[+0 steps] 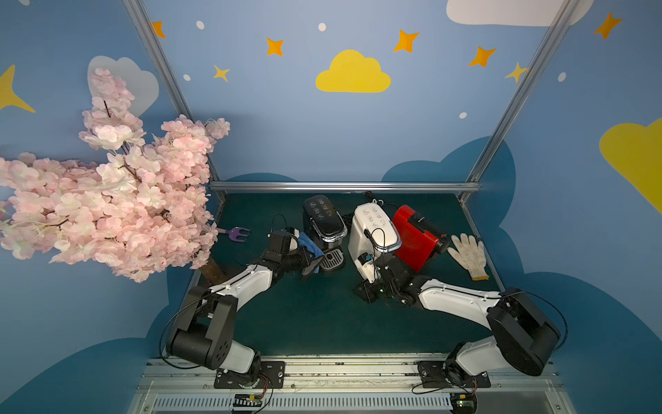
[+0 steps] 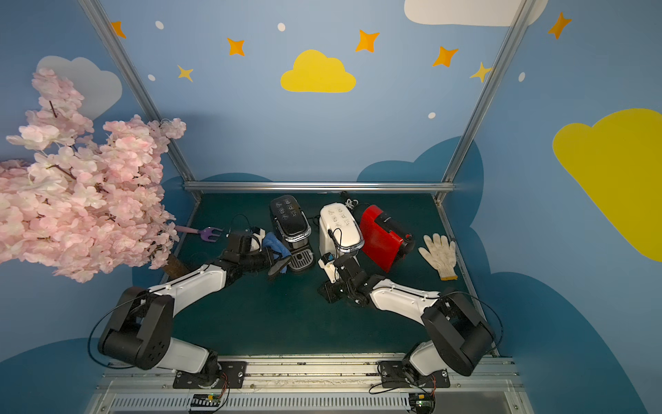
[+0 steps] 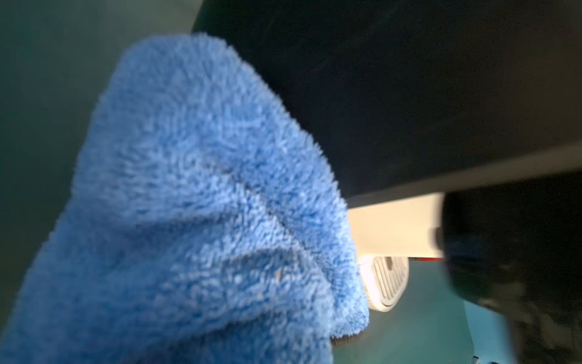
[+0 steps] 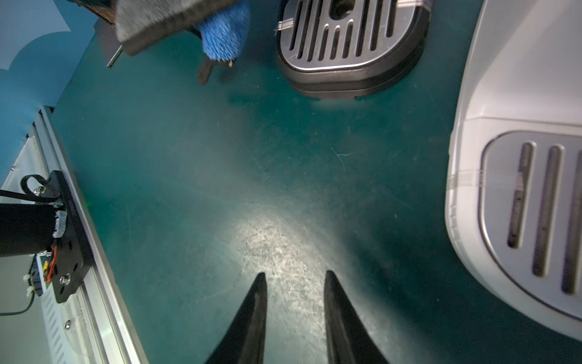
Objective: Wipe the surface of a coffee machine
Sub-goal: Wipe the dirt from the surface of the coffee machine.
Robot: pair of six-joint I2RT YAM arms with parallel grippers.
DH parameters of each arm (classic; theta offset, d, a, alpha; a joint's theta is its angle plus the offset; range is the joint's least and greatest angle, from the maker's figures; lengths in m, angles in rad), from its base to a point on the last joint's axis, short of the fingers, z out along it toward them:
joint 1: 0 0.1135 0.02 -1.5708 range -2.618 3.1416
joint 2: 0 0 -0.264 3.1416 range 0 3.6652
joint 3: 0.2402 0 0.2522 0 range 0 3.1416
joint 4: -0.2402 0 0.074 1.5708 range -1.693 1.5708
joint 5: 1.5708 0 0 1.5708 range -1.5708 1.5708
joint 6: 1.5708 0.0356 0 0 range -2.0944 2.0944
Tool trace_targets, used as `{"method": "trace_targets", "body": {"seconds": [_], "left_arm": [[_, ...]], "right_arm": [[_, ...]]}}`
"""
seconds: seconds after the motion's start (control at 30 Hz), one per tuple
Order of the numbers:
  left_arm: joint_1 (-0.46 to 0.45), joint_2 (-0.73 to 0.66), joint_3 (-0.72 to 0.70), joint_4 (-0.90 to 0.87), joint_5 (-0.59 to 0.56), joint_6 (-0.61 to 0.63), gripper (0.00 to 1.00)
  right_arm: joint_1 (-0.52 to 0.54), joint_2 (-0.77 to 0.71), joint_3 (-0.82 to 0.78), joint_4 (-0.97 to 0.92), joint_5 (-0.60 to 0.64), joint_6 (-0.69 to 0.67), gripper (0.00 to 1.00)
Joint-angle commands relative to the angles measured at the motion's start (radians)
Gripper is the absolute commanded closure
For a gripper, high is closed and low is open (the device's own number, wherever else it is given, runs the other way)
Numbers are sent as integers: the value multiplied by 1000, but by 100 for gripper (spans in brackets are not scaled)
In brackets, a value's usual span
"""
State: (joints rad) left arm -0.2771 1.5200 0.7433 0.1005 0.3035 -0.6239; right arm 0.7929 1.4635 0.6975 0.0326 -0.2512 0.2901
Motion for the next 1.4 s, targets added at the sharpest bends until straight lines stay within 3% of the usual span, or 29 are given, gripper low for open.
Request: {"method": "trace_targets", "body": {"seconds": [0.0, 0.13, 0.27, 0.6, 0.77, 0.87, 1.0, 1.37], "left_arm": [[-3, 63, 1, 96, 65, -21, 97], [-4, 117, 36, 100, 114, -36, 97], [-2, 73, 77, 18, 95, 0, 97], [9, -243, 216, -300, -2, 109, 97], [7, -397, 217, -335, -62, 107, 97], [7, -439, 228, -303, -38, 66, 97], [-16, -396, 302, -260, 37, 24, 97], [-68, -130, 459, -250, 54, 78, 97]], "right_arm": [[-5, -6, 11, -14, 12, -6, 68], [-5, -17, 2, -2, 11, -4, 68], [-5, -17, 4, -12, 11, -7, 68], [-4, -13, 2, -3, 9, -3, 68], [-4, -10, 2, 3, 2, 1, 68], [-5, -2, 11, -4, 2, -1, 68], [-6, 0, 8, 6, -6, 4, 68], [-5, -27, -4, -1, 7, 1, 68]]}}
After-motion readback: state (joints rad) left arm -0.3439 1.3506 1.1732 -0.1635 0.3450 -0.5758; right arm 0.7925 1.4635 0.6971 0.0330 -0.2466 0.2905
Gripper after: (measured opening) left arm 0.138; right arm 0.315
